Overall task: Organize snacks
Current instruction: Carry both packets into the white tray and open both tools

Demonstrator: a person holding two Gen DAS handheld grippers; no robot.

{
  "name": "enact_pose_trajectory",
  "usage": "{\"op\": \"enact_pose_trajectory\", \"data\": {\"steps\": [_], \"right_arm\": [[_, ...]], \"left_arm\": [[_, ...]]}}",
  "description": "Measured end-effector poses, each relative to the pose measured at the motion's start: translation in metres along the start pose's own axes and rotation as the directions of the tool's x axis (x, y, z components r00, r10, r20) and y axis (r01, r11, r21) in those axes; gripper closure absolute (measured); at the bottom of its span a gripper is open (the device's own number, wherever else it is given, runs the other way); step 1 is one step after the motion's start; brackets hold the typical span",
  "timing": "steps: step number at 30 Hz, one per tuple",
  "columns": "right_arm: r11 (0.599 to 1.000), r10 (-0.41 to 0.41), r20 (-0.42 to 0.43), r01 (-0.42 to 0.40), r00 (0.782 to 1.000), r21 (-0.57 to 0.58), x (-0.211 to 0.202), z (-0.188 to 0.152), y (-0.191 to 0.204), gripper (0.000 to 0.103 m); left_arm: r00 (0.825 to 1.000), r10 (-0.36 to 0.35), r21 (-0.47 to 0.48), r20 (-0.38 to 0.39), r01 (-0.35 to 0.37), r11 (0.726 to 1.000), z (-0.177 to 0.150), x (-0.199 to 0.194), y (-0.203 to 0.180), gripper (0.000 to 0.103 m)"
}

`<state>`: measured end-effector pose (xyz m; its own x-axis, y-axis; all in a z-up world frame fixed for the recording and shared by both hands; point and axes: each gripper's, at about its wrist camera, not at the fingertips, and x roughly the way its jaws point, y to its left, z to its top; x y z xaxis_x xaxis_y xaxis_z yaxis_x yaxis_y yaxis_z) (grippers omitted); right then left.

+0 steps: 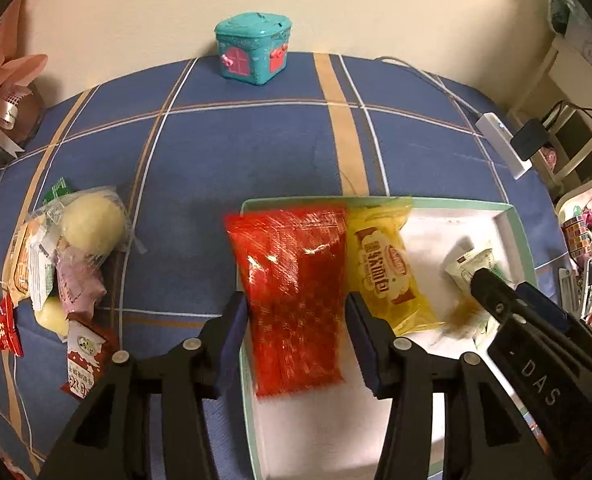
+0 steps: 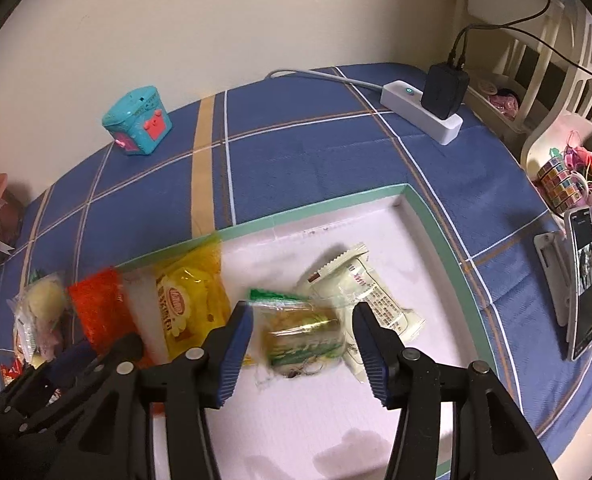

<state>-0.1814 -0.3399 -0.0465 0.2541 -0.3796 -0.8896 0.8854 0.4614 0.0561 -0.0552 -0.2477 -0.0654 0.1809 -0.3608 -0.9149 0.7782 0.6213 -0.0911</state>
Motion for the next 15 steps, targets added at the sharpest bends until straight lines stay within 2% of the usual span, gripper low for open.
{"op": "enact_pose_trajectory", "data": {"steps": [7,8,9,10,12,13,15], "right_arm": [[0.999,-0.027,-0.029,0.027,0.999,-0.02,-0.011,0.0,0.006,0.042],[0.999,-0.037,-0.045,0.036,0.998,-0.027,-0.011,-0.001,0.008,0.041],[0.999,-0.044,-0.061,0.042,0.997,-0.031,-0.012,-0.003,0.009,0.036],[0.999,-0.045,-0.075,0.042,0.996,-0.031,-0.011,-0.005,0.01,0.032],[0.999,-0.04,-0.104,0.038,0.994,-0.028,-0.01,-0.008,0.012,0.03],[0.999,-0.044,-0.114,0.041,0.992,-0.033,-0.009,-0.01,0.014,0.025],[0.997,-0.063,-0.122,0.059,0.991,-0.043,-0.009,-0.013,0.016,0.015]], "left_arm": [[0.999,0.037,-0.011,-0.025,-0.037,0.999,0.003,-0.014,0.008,0.049],[0.999,0.042,-0.019,-0.032,-0.042,0.999,0.003,-0.016,0.011,0.044],[0.998,0.047,-0.028,-0.04,-0.048,0.998,0.002,-0.017,0.014,0.036],[0.997,0.053,-0.035,-0.048,-0.055,0.998,0.003,-0.017,0.017,0.033],[0.995,0.076,-0.045,-0.058,-0.079,0.996,0.002,-0.02,0.025,0.031],[0.995,0.086,-0.05,-0.059,-0.089,0.995,0.001,-0.021,0.028,0.03],[0.993,0.104,-0.063,-0.062,-0.108,0.992,0.001,-0.022,0.034,0.02]]}}
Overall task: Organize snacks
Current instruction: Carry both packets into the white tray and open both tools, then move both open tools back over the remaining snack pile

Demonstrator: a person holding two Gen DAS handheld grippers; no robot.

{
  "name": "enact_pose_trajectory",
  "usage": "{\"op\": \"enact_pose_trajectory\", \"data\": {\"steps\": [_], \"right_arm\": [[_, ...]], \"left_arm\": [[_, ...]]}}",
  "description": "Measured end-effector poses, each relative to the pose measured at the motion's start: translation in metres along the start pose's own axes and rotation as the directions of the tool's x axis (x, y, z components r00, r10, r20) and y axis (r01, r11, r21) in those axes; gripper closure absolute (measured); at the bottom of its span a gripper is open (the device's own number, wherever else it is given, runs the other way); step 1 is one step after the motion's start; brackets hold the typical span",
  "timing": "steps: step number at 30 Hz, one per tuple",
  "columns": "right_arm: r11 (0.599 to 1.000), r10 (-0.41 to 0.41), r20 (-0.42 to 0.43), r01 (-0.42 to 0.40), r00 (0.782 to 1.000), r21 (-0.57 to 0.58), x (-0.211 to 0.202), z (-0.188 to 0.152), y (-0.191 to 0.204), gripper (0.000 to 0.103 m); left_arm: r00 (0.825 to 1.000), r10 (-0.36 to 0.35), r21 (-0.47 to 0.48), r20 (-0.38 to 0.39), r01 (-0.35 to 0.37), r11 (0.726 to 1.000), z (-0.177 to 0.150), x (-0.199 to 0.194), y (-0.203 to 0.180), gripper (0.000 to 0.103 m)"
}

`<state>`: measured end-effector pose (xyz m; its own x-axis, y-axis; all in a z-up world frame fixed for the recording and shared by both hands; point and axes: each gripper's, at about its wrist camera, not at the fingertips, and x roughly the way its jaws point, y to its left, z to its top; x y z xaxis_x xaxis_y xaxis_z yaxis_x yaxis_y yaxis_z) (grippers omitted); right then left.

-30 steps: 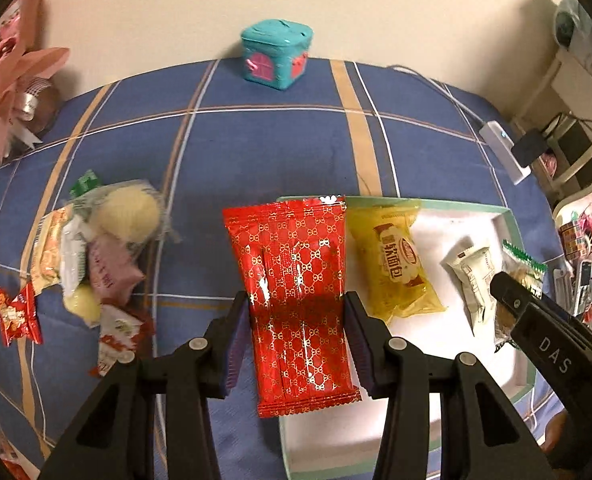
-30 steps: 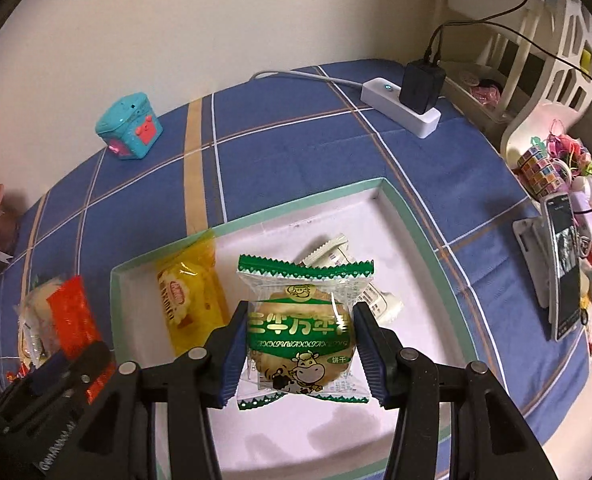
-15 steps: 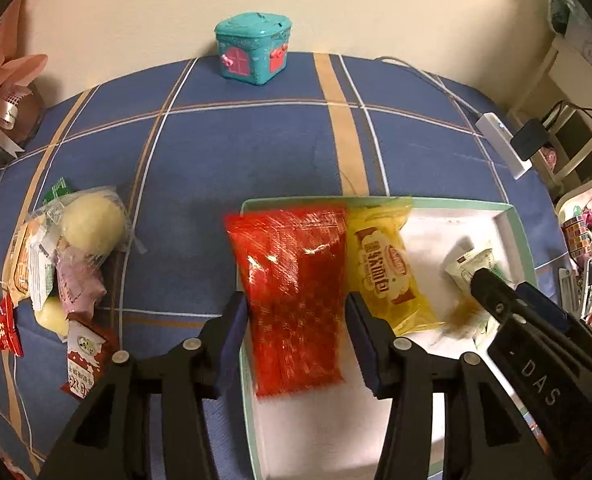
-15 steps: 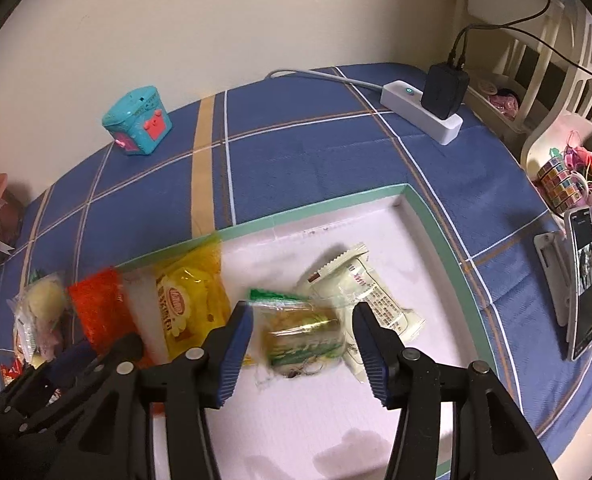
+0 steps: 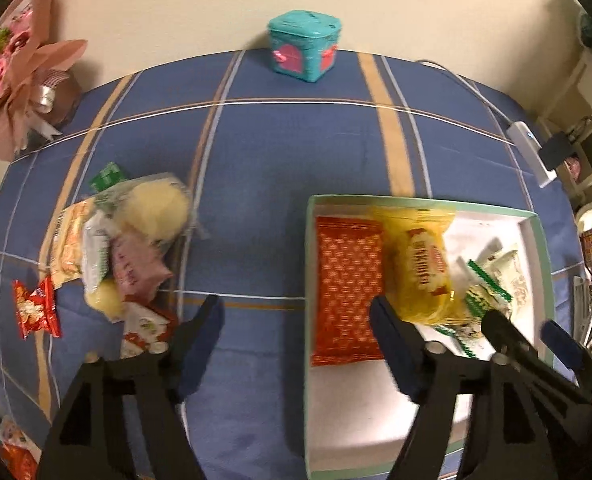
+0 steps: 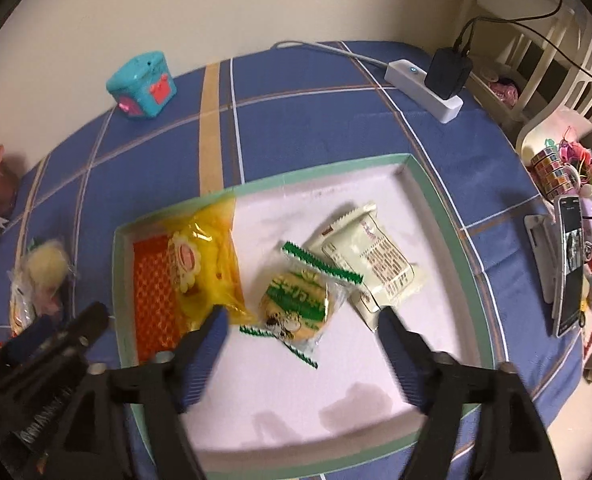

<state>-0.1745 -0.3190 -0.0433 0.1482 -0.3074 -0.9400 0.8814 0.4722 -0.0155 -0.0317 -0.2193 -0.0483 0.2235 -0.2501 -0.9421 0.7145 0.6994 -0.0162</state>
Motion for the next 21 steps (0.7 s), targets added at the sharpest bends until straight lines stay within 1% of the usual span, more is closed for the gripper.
{"op": "enact_pose_trajectory", "data": {"steps": [2,3,4,5,6,10,12,13,18,21], "right_arm": [[1.0,-0.014,-0.002,0.014,1.0,-0.002,0.0,-0.002,0.001,0.011],[1.0,-0.01,-0.004,0.01,1.0,-0.003,-0.001,-0.002,0.001,0.007],[1.0,-0.006,-0.005,0.006,1.0,-0.002,-0.001,-0.003,0.001,0.002],[1.0,-0.008,-0.006,0.008,1.0,0.002,-0.001,-0.003,0.001,0.0],[1.0,-0.012,-0.005,0.012,1.0,0.003,-0.002,-0.003,0.001,0.0],[1.0,-0.011,0.007,0.011,1.0,0.001,-0.01,-0.003,0.004,0.0],[1.0,-0.011,0.015,0.011,1.0,-0.007,-0.013,-0.002,0.008,0.0],[1.0,-0.012,0.02,0.012,1.0,-0.012,-0.016,-0.002,0.01,0.0],[0.999,-0.012,0.027,0.012,1.0,-0.032,-0.021,-0.003,0.023,0.0],[0.998,-0.007,0.018,0.008,1.0,-0.06,-0.021,-0.006,0.034,0.0]], "left_arm": [[1.0,0.016,-0.009,-0.004,-0.016,1.0,-0.001,0.0,0.006,0.016],[1.0,0.019,-0.014,-0.007,-0.019,1.0,-0.001,0.001,0.009,0.016],[1.0,0.022,-0.018,-0.01,-0.022,1.0,-0.002,0.0,0.011,0.015],[1.0,0.029,-0.026,-0.013,-0.029,0.999,-0.002,0.001,0.015,0.012],[0.999,0.035,-0.032,-0.013,-0.036,0.999,-0.003,0.001,0.017,0.008],[0.998,0.057,-0.042,0.005,-0.057,0.998,-0.004,-0.002,0.026,0.006],[0.998,0.066,-0.043,0.023,-0.065,0.997,-0.005,-0.006,0.031,0.002],[0.997,0.067,-0.042,0.032,-0.066,0.997,-0.005,-0.008,0.034,0.002],[0.997,0.054,-0.062,0.055,-0.051,0.997,-0.009,-0.016,0.049,0.001],[0.998,0.04,-0.072,0.045,-0.036,0.997,-0.013,-0.014,0.061,0.0]]}}
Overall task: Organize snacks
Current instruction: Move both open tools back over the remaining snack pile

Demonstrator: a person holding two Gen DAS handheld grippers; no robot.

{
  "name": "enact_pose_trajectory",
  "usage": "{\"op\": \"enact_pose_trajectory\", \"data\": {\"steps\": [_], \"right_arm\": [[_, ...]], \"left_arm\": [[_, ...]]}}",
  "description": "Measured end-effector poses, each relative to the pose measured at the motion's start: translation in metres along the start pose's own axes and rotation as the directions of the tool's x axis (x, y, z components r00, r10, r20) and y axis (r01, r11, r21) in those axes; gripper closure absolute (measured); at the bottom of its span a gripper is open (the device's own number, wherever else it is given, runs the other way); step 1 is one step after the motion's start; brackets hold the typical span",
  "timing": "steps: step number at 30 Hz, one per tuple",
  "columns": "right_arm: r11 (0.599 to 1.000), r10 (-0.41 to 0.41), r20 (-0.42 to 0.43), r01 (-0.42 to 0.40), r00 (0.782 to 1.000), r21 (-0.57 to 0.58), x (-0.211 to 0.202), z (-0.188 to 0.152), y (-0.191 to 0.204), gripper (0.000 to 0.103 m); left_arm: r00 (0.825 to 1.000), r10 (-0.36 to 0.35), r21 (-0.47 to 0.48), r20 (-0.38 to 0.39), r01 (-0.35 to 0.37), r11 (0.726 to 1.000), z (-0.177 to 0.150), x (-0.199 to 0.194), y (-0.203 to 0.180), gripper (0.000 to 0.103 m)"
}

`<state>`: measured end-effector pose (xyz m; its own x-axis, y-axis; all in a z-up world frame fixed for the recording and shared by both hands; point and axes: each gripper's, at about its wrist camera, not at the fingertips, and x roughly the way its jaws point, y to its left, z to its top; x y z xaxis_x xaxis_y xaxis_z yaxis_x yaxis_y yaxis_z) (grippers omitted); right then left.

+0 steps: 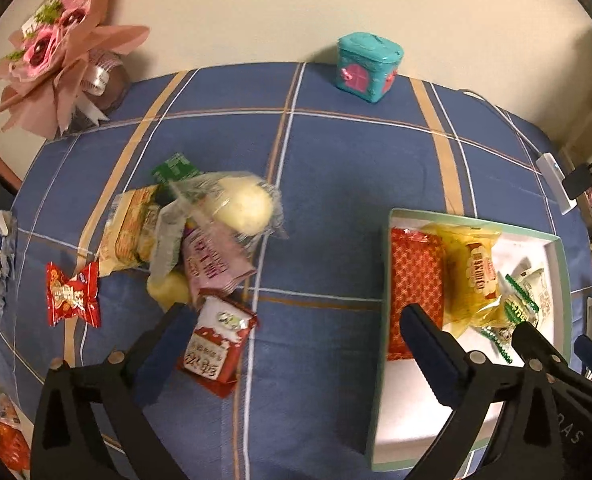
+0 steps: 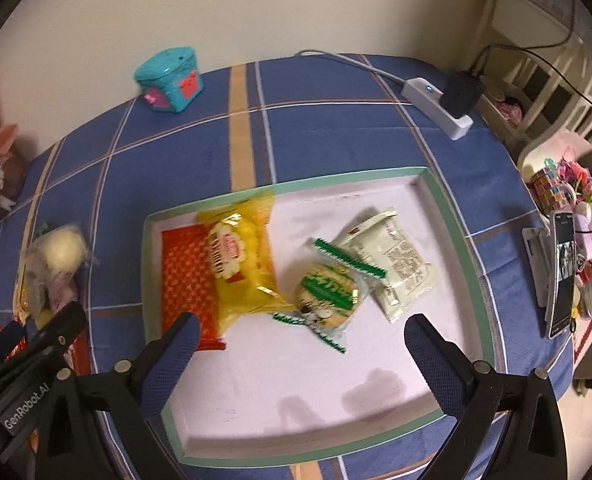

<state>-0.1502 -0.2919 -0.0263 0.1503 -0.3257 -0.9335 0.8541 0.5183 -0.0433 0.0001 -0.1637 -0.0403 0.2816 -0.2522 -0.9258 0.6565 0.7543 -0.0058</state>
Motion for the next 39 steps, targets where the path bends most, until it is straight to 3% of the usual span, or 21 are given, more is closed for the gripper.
{"op": "enact_pose_trajectory", "data": {"steps": [6,17,28,39], "right_arm": [[1.0,0.004,-0.005,-0.004,1.0,-0.024,-0.002,-0.005,0.018,0.0],[0.988,0.082,-0.014,-0.083,0.997,-0.129,-0.006,-0.019,0.094,0.0],[0.967,0.145,-0.046,-0.151,0.988,-0.204,-0.001,-0.04,0.168,0.0],[0.956,0.131,-0.098,-0.152,0.987,-0.253,0.028,-0.053,0.21,0.0]], "left_arm": [[0.997,-0.029,-0.031,-0.068,0.027,0.999,-0.007,0.008,0.031,0.0],[0.999,-0.002,-0.116,-0.047,-0.004,0.993,-0.008,-0.002,0.108,0.0],[1.0,-0.002,-0.321,-0.027,-0.006,0.947,-0.007,-0.006,0.213,0.0],[0.995,-0.002,-0.373,-0.1,-0.036,0.927,-0.006,0.038,0.262,0.0]]}}
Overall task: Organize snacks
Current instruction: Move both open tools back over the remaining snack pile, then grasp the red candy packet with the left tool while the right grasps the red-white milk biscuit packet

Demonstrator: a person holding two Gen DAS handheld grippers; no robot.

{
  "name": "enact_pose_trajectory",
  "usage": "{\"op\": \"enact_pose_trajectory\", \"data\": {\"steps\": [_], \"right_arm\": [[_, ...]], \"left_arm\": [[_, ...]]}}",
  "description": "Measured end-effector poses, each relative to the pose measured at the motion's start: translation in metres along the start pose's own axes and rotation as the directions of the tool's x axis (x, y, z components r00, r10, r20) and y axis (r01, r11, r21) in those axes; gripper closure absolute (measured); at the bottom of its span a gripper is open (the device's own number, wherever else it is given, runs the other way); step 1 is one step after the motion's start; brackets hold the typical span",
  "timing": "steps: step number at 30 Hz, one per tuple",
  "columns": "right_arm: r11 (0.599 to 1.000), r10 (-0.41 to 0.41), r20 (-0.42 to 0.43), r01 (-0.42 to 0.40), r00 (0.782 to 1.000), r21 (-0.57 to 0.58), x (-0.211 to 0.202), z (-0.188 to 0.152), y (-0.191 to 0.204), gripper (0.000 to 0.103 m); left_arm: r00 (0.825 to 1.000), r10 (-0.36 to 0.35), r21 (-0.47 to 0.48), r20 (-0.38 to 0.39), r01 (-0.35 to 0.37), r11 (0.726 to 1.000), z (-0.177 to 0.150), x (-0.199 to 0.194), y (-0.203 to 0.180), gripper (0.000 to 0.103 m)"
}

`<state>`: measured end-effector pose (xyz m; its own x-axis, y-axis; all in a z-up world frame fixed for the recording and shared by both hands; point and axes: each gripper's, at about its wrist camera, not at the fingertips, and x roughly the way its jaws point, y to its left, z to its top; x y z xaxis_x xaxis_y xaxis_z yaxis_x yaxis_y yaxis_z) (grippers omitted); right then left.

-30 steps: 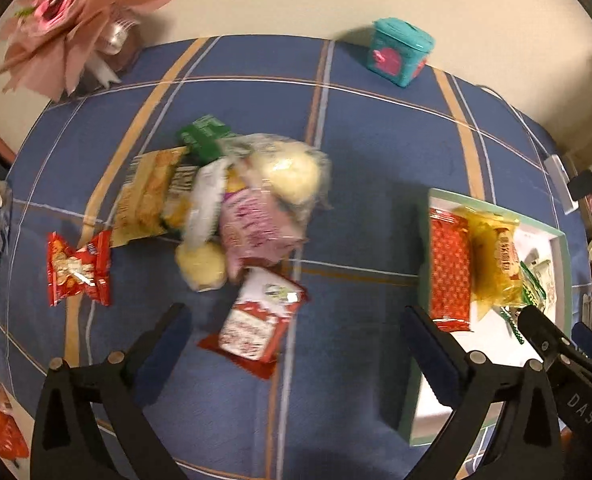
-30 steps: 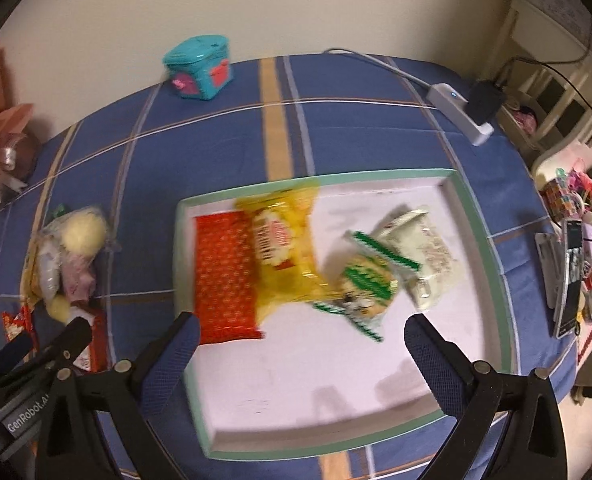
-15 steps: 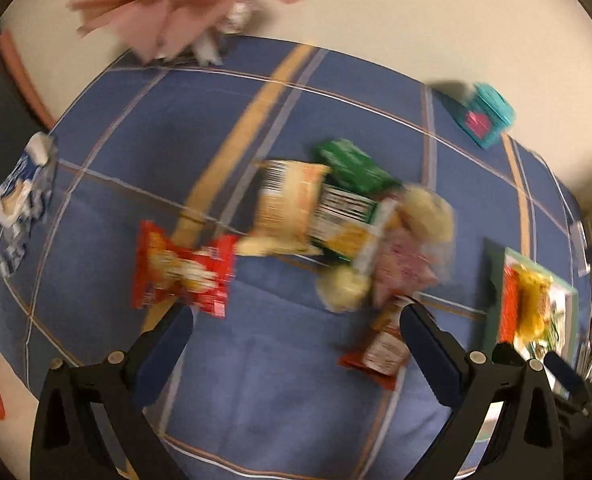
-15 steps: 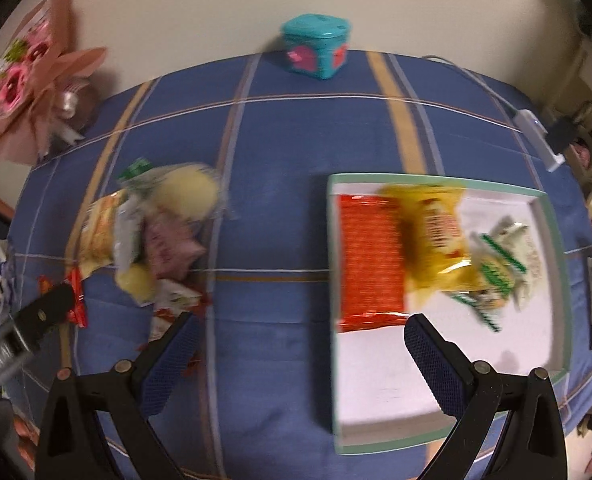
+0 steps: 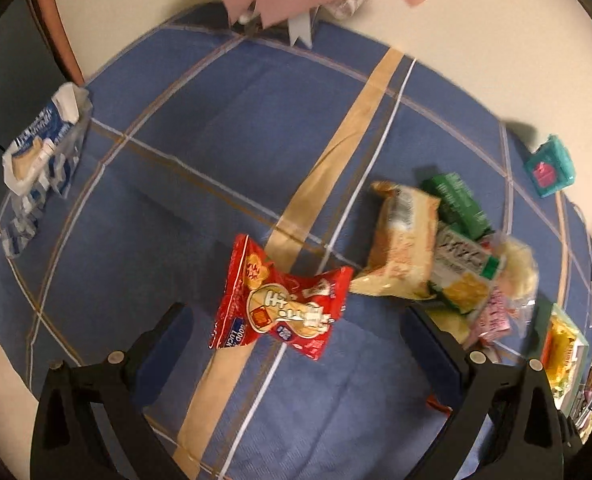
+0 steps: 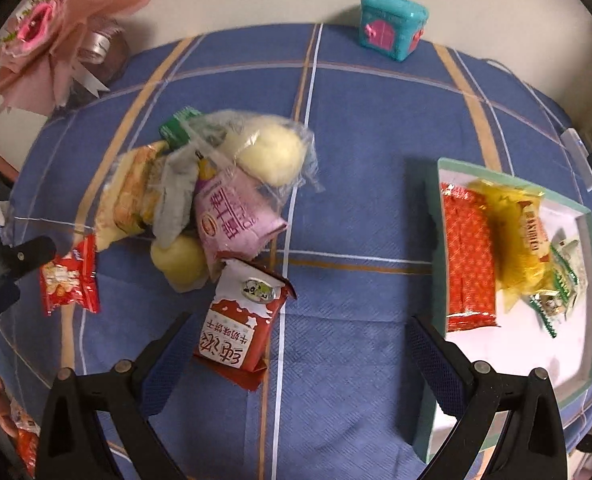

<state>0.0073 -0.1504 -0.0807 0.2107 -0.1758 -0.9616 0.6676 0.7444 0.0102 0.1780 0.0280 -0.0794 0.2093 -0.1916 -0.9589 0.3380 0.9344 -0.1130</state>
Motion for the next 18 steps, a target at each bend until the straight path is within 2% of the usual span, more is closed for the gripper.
{"op": "enact_pose_trajectory", "data": {"steps": [5,8,18], "right_arm": [[1.0,0.016,-0.039,-0.016,0.999,0.015,0.02,-0.003,0.003,0.0],[0.999,0.024,-0.048,-0.023,0.999,0.023,0.028,-0.004,0.003,0.0],[0.996,0.085,-0.02,-0.085,0.996,0.014,0.035,-0.007,0.019,0.0]], "left_arm": [[0.998,0.023,0.05,-0.054,-0.021,0.999,0.0,0.026,-0.006,0.0],[0.997,0.042,0.045,-0.065,-0.04,0.998,-0.001,0.035,-0.007,0.0],[0.999,0.049,0.047,-0.008,-0.048,0.998,0.004,0.037,-0.011,0.0]]}}
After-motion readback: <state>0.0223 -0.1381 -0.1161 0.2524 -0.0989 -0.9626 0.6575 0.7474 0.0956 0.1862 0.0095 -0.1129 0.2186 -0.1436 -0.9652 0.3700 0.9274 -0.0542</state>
